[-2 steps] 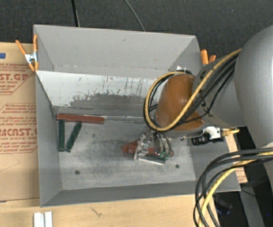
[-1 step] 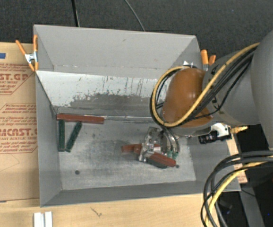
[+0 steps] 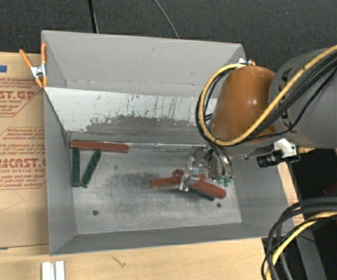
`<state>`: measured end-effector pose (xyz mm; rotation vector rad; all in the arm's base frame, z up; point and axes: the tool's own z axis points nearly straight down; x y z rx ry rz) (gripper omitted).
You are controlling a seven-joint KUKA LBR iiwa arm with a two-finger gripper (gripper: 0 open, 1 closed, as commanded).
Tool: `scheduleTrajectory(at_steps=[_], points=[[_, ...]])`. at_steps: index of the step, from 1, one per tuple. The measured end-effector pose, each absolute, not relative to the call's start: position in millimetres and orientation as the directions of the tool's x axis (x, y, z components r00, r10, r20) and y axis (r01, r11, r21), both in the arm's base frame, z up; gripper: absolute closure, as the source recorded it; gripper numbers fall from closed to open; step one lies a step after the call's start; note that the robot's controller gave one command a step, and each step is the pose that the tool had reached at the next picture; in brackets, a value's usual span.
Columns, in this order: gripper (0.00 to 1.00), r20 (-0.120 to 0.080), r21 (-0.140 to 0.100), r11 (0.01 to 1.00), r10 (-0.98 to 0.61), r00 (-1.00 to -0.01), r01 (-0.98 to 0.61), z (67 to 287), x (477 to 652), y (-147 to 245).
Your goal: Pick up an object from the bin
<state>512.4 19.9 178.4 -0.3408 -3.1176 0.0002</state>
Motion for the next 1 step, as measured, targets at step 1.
scheduleTrajectory(at_steps=[1], points=[[1.0, -0.007, 0.002, 0.976, 0.219, -0.976, 0.219, 208.9, 515.8, 21.1]])
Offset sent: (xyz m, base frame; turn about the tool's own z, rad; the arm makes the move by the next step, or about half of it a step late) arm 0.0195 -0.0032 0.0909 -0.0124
